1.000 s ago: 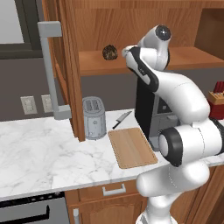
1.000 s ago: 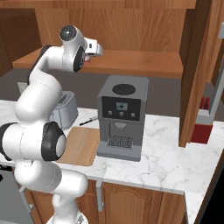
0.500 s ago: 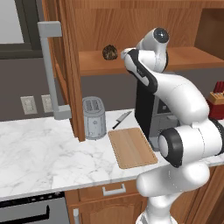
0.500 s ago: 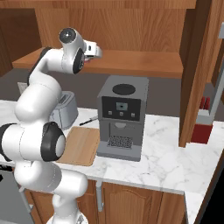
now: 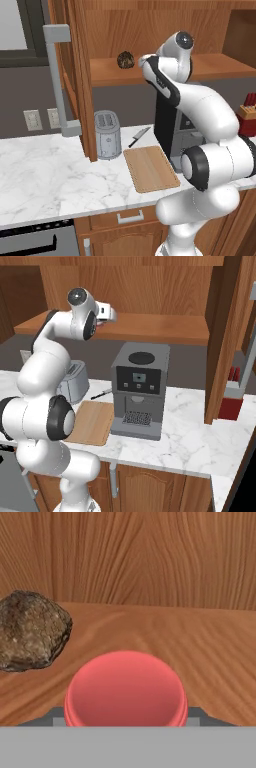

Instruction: Pick the bread, place it on the cutting board, pick the jam, place it on the counter, and close the cabinet.

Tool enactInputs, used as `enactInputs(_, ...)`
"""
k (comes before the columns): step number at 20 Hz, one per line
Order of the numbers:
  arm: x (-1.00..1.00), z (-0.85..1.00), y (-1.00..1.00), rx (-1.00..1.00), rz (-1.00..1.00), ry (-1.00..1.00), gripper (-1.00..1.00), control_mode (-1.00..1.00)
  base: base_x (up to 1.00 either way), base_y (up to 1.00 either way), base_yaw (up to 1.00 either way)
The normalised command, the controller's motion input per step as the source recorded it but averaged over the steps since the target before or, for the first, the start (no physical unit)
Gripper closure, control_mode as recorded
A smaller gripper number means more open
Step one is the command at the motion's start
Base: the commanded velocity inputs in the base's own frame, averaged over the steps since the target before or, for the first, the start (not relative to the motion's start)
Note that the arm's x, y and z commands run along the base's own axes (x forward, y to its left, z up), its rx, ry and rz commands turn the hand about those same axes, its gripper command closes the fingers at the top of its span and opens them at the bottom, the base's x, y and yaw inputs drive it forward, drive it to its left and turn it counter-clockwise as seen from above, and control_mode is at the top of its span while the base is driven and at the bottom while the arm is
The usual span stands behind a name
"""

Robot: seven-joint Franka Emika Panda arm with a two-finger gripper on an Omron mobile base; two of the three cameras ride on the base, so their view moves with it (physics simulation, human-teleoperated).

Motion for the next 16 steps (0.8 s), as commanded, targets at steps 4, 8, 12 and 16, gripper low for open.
enactInputs(4, -0.14, 0.15, -0.09, 0.0, 0.0, -0.03, 1.0, -1.0, 0.0, 0.0, 0.0)
enactInputs(8, -0.27, 0.11, -0.13, 0.0, 0.0, -0.01, 1.0, -1.0, 0.0, 0.0, 0.0)
enactInputs(12, -0.38, 0.01, -0.13, 0.0, 0.0, 0.0, 1.0, -1.0, 0.0, 0.0, 0.0)
enactInputs(16, -0.5, 0.0, -0.11, 0.0, 0.0, 0.0, 1.0, -1.0, 0.0, 0.0, 0.0)
